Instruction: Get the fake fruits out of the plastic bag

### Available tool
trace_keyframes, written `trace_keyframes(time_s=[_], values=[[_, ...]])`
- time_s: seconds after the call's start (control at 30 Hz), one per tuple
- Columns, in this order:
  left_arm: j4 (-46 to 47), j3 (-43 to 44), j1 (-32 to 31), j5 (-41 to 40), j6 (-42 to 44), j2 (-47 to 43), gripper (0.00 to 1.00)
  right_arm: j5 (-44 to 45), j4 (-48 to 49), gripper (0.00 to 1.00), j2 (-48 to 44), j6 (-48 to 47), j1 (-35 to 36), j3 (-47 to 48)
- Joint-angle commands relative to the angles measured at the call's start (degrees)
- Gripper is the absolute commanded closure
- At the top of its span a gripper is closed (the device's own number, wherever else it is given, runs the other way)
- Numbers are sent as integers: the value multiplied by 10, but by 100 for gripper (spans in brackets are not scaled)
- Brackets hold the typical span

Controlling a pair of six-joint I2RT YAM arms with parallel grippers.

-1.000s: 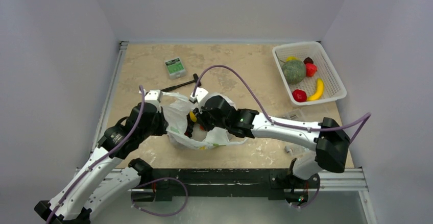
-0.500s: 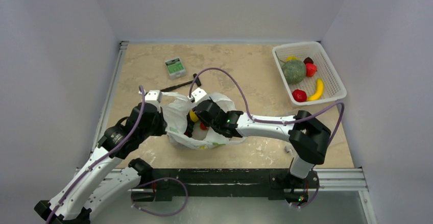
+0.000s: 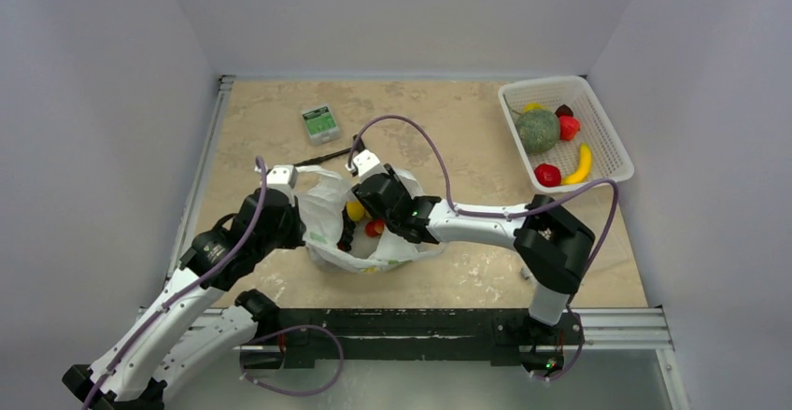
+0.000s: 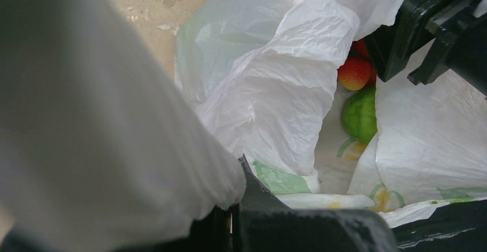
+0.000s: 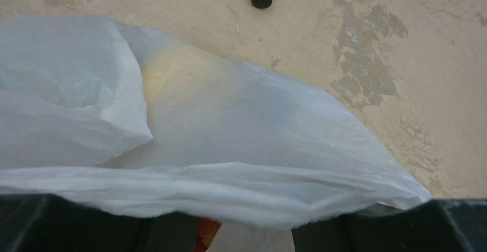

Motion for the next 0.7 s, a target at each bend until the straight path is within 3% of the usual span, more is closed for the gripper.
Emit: trace_keyframes(time_s=[0.0, 0.3, 0.5, 0.67], values=[[6, 7, -5, -15, -5, 0, 100, -12, 34, 51, 19, -17, -5, 23], [5, 7, -10, -17, -6, 2, 100, -56, 37, 59, 38, -8, -5, 26], [5, 6, -11, -18, -6, 2, 100, -76, 14, 80, 12, -1, -3, 27], [4, 6, -14, -20, -7, 1, 100, -203, 7, 95, -53, -17, -3, 4]])
